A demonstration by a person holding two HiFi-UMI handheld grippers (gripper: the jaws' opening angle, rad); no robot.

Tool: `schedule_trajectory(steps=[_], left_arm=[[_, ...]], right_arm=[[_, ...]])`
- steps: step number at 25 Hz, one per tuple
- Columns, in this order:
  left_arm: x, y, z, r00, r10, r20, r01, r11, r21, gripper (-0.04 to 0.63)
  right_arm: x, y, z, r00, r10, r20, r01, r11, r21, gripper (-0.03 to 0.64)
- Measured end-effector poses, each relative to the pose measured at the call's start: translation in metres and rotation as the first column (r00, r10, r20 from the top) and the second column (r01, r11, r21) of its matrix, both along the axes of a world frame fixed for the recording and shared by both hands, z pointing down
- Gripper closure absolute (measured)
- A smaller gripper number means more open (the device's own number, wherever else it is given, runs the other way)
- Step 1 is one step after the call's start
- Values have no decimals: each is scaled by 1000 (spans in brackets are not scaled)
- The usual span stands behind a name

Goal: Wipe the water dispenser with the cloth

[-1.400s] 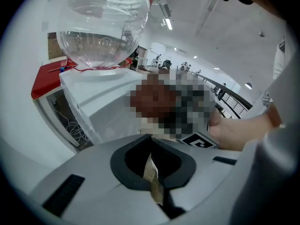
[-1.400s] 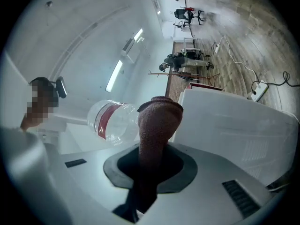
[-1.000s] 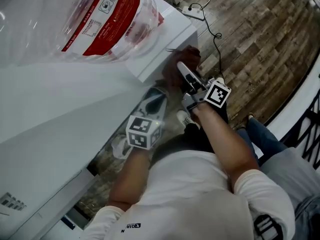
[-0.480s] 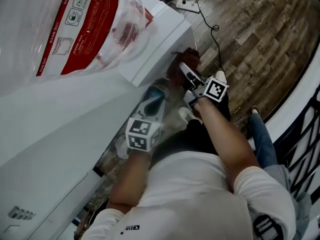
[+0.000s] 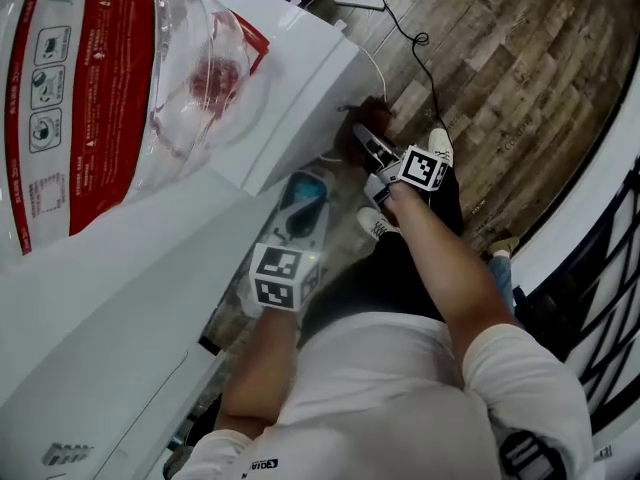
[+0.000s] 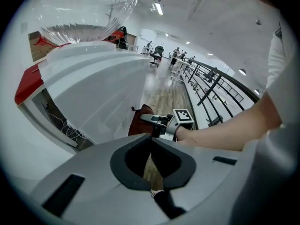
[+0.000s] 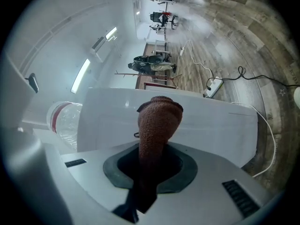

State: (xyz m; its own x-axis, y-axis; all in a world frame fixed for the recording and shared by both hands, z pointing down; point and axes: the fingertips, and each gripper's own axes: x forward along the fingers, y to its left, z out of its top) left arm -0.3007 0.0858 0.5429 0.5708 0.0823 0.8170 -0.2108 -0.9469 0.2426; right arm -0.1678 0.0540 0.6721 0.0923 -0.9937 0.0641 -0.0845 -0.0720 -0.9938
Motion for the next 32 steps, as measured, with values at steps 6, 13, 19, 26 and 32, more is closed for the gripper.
schedule_trajectory(steps=[6, 13, 19, 26, 32], left_arm=[[5, -1, 13, 1000, -1, 31, 1, 1000, -13, 606], [11, 1, 28, 998, -9, 65, 11, 999, -32, 606], [17, -2, 40, 995, -47, 89, 51, 998, -45, 606], [26, -3, 52, 992, -75, 104, 82, 995, -63, 606], [25, -3, 50, 991, -77, 108, 83, 995, -51, 606]], right_arm=[[-2, -1, 59, 999, -12, 48, 16, 996, -90, 558], [-4, -2, 116, 995, -33, 92, 49, 983, -178, 558], [-3, -4, 154, 990, -69, 121, 96, 966, -238, 558], [-1, -1, 194, 982, -139, 129, 174, 931, -322, 558], [-2, 3, 215, 975, -185, 121, 218, 891, -399, 558]])
